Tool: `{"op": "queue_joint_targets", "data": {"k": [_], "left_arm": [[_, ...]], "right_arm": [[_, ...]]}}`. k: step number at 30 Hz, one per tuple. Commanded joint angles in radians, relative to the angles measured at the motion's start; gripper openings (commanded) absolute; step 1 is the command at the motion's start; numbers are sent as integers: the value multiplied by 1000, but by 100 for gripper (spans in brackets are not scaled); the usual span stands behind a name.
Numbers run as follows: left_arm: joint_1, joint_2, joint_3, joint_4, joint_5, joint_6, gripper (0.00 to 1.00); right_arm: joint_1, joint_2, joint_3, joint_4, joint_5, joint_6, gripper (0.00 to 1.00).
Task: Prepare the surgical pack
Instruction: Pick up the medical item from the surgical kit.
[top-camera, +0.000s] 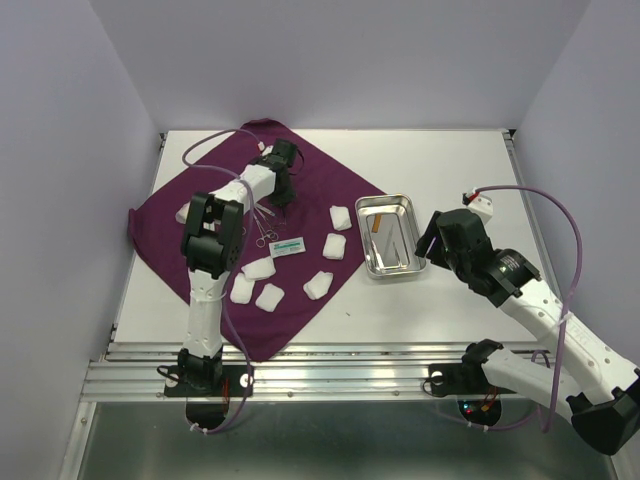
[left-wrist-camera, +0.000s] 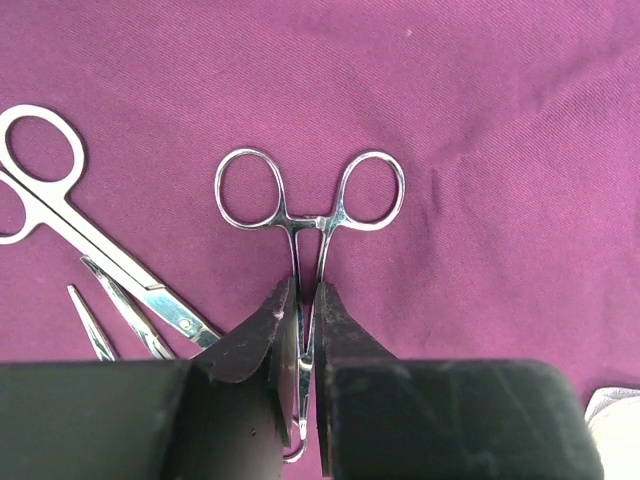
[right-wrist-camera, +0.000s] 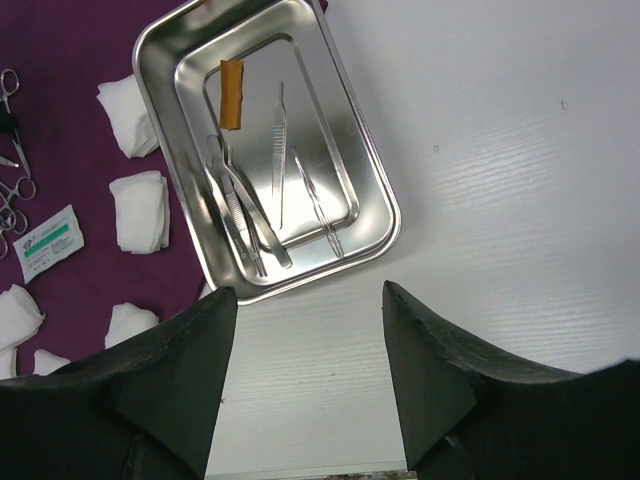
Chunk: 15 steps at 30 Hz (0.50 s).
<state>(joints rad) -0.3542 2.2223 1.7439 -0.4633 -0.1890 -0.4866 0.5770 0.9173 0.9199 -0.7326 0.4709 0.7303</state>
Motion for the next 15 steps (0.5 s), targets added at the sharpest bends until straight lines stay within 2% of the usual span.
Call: {"op": "queue_joint_targets", "data": {"k": [1,15], "left_arm": [[-19,-64,-1,-35,-7,-15,8],[-68,-204,14,-52,-26,-23,2]], "right_arm": [[4,-18,25,16,11,0,65],[4,-40,20,7,8,4,65]]}}
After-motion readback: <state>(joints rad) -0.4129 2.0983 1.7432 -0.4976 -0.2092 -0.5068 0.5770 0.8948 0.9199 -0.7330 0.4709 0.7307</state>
